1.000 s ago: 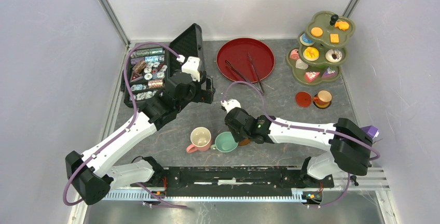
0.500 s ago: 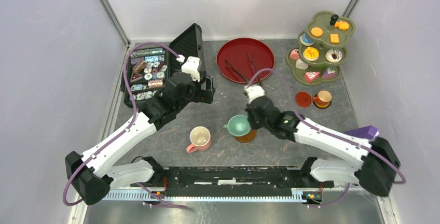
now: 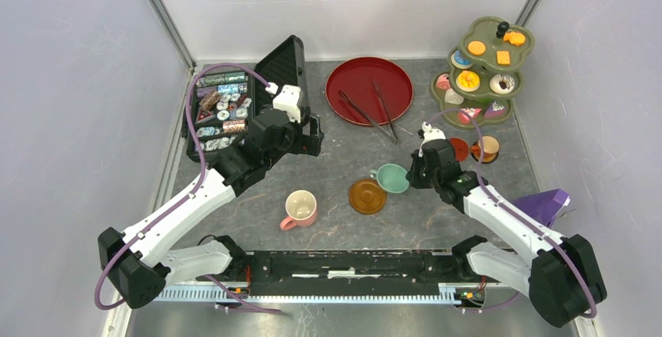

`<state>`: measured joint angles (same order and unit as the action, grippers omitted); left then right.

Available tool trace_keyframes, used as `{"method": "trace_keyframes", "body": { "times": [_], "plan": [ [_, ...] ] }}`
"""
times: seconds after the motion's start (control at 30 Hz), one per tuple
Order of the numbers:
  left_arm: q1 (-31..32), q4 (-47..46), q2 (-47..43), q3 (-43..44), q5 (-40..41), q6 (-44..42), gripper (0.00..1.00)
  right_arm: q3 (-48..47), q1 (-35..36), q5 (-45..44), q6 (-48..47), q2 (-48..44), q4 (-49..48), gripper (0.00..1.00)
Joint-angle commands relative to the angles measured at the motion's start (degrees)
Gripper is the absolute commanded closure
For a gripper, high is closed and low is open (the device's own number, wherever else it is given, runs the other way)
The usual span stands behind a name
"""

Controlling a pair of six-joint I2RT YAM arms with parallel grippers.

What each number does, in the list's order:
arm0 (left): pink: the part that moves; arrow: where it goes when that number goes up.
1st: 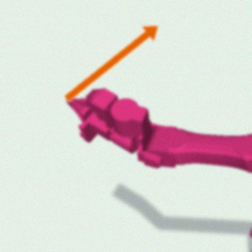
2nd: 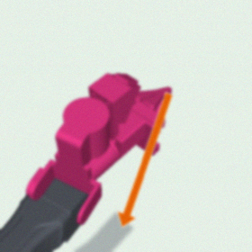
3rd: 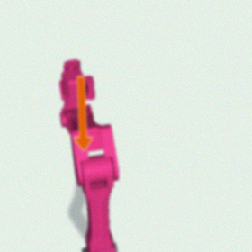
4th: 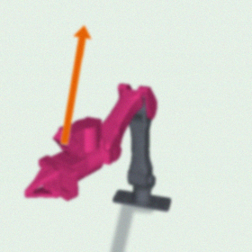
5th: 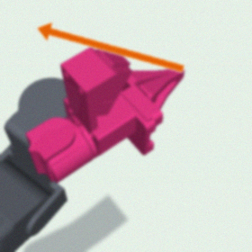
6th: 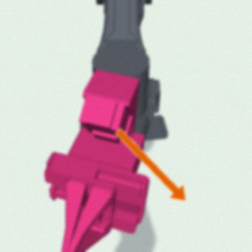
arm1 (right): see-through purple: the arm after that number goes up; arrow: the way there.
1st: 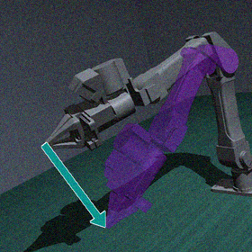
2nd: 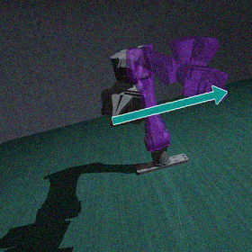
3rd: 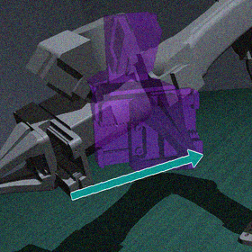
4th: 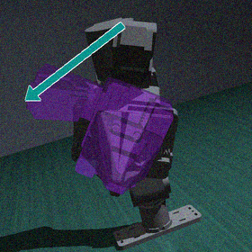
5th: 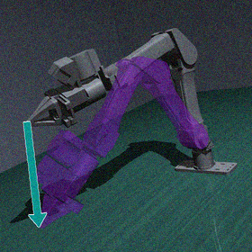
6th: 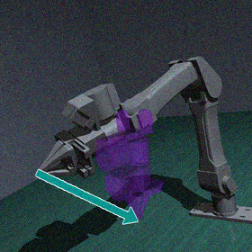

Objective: Serve the afternoon tea

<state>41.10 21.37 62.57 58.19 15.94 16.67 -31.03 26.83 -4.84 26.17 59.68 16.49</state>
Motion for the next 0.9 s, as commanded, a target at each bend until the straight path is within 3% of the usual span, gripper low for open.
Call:
{"method": "trace_keyframes", "body": {
  "times": [0.0, 0.07, 0.2, 0.3, 0.43, 0.6, 0.87],
  "plan": [
    [-0.3, -0.2, -0.7, 1.2, -0.7, 2.6, 0.00, 0.4, -1.4, 3.3, -0.2, 1.1, -1.9, 0.94],
    [-0.3, -0.2, -0.6, 1.2, -0.7, 2.6, 0.00, 0.2, -1.4, 4.6, -0.3, 2.5, -2.9, 0.81],
    [-0.3, -0.2, -0.4, 1.2, -0.7, 2.6, 0.00, 1.3, -1.4, 8.4, 0.7, 4.0, -6.9, 0.68],
    [-0.3, -0.2, -0.3, 1.2, -0.6, 2.5, 0.00, 1.8, -1.4, 9.4, 1.3, 5.5, -8.4, 0.66],
    [-0.3, -0.2, -0.1, 1.2, -0.4, 2.5, 0.00, 1.1, -1.4, 8.8, 0.7, 6.1, -8.4, 0.74],
    [-0.3, -0.2, 0.2, 1.2, -0.7, 2.5, 0.00, -1.3, -1.5, 5.9, -0.1, 5.4, -6.6, 0.99],
    [-0.3, -0.2, 0.0, 1.2, -0.7, 2.5, 0.00, -4.1, -6.8, 1.8, -4.0, 0.8, -2.1, 1.00]
  ]
}}
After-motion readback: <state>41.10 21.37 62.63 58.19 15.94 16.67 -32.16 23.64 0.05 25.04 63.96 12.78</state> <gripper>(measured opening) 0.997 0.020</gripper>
